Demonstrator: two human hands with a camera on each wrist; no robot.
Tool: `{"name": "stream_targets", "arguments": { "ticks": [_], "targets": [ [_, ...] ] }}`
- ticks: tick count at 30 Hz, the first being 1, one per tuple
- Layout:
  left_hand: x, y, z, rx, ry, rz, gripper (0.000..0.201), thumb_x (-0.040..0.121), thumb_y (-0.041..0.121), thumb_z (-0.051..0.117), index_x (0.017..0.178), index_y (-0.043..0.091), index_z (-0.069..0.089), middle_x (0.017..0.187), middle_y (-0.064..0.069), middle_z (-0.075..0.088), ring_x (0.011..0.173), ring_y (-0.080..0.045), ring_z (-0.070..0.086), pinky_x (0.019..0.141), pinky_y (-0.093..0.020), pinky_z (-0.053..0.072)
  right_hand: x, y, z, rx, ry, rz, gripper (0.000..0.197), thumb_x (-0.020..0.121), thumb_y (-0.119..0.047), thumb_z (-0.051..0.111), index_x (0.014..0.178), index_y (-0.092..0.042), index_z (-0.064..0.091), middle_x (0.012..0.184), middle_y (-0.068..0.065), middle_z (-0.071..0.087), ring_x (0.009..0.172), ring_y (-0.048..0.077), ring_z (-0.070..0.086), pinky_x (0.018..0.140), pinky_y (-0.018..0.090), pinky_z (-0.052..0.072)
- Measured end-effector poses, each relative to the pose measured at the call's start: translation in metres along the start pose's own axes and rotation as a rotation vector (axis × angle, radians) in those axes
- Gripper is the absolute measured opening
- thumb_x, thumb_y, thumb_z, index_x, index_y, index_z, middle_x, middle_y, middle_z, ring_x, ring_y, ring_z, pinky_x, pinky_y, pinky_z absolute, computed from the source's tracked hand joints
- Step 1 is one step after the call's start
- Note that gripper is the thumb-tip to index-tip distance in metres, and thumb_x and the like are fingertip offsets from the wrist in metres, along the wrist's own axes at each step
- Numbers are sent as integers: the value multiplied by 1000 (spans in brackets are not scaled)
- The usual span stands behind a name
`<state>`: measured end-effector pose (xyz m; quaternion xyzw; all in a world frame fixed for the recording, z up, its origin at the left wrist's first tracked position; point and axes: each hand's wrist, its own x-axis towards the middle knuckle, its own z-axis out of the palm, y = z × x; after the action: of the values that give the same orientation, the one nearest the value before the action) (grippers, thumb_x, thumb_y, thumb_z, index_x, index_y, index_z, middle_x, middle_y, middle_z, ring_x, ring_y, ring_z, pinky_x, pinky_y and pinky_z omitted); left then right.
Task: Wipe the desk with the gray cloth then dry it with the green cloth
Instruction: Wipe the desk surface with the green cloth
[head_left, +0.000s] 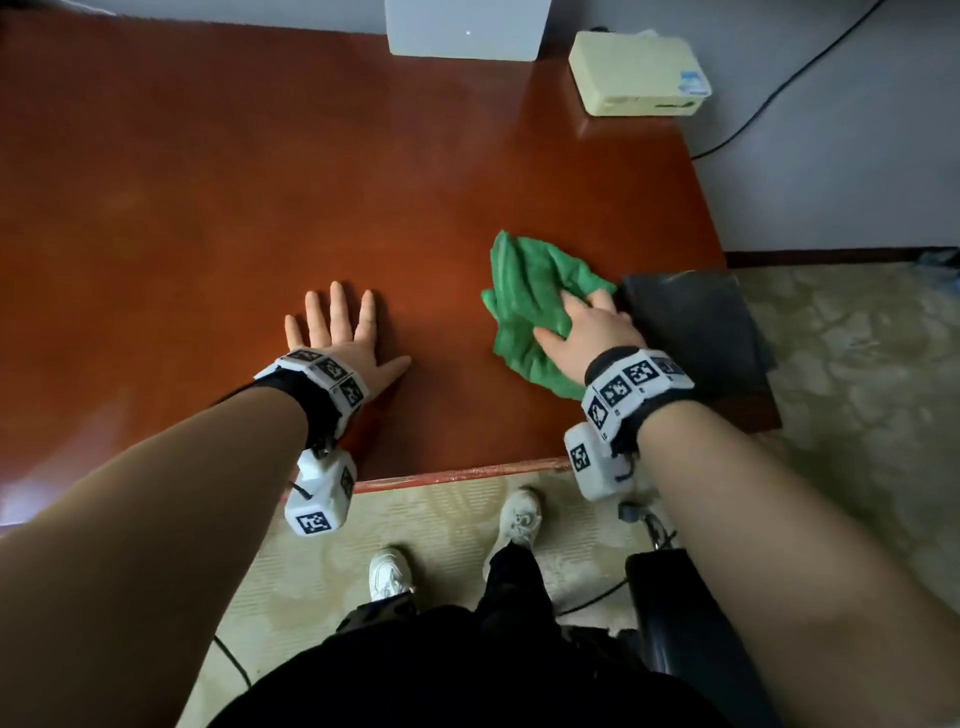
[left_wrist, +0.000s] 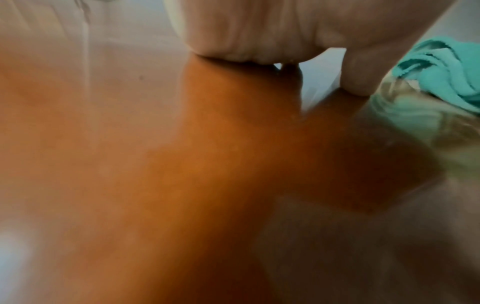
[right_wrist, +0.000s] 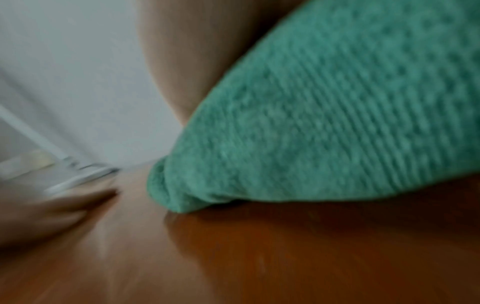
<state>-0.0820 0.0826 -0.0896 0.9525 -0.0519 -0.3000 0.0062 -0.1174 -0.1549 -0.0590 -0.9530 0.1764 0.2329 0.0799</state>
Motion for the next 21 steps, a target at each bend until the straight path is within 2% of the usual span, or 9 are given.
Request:
{"name": "stream_targets", "arguments": {
  "ticks": [3, 7, 8, 11, 12, 15, 16, 19, 21],
  "targets": [
    [0, 1, 0, 10, 17, 2, 87, 88, 66, 33, 149, 24, -13, 155, -8, -24, 142, -32, -20, 114, -51, -7, -53, 8, 13, -89, -80, -185, 65, 88, -58, 43, 145, -32, 27, 144, 0, 29, 127, 29, 39, 99, 36, 40],
    [0, 0, 0, 20, 22, 8, 88, 88, 67, 33, 149, 24, -12, 155, -8, -22, 142, -33, -18, 114, -51, -5, -92, 10, 4, -127, -432, -343, 65, 86, -59, 49, 142, -33, 34, 140, -5, 34, 126, 20, 43, 100, 34, 41],
    [-1, 0, 0, 21, 23, 12, 88, 88, 67, 33, 149, 24, -12, 155, -8, -22, 142, -33, -18, 114, -52, -5, -87, 11, -2, -79, -395, -317, 64, 86, -58, 49, 143, -32, 33, 143, -5, 33, 128, 20, 42, 102, 34, 40],
    [-2, -1, 0, 20, 24, 15, 87, 88, 67, 33, 149, 23, -13, 155, -8, -22, 142, -33, -18, 114, -51, -6, -54, 15, -13, 45, 1, -136, 62, 89, -54, 47, 144, -30, 30, 149, -1, 28, 131, 26, 37, 105, 36, 36],
    [-2, -1, 0, 22, 20, 14, 88, 88, 67, 32, 149, 23, -13, 155, -8, -22, 142, -33, -18, 115, -51, -6, -43, 16, -10, 45, 62, -42, 62, 90, -53, 45, 145, -30, 29, 150, 1, 26, 131, 29, 35, 106, 38, 35],
    [-2, -1, 0, 19, 13, 13, 88, 88, 67, 32, 148, 23, -14, 155, -8, -22, 142, -33, -19, 114, -51, -6, -43, 8, 13, 6, 4, 104, 63, 91, -54, 40, 146, -28, 25, 151, 4, 22, 131, 31, 34, 101, 40, 39],
    [-2, -1, 0, 18, 16, 16, 88, 88, 67, 32, 149, 23, -14, 155, -9, -22, 142, -33, -19, 114, -51, -6, -55, 7, 22, -14, -16, 48, 63, 90, -55, 41, 146, -28, 25, 149, 3, 23, 130, 29, 36, 99, 39, 41],
    [-1, -3, 1, 17, 39, 29, 88, 88, 67, 33, 149, 23, -11, 155, -9, -20, 143, -34, -17, 114, -52, -4, -99, -3, 36, -87, -169, -332, 62, 88, -57, 45, 144, -34, 29, 139, -1, 33, 123, 23, 41, 98, 36, 43],
    [-1, -3, 2, 11, 49, 37, 88, 87, 67, 34, 149, 23, -10, 156, -9, -19, 143, -34, -16, 114, -52, -4, -106, -5, 36, -145, -226, -429, 60, 88, -56, 45, 143, -38, 30, 139, -3, 34, 124, 22, 39, 100, 34, 41]
  ]
}}
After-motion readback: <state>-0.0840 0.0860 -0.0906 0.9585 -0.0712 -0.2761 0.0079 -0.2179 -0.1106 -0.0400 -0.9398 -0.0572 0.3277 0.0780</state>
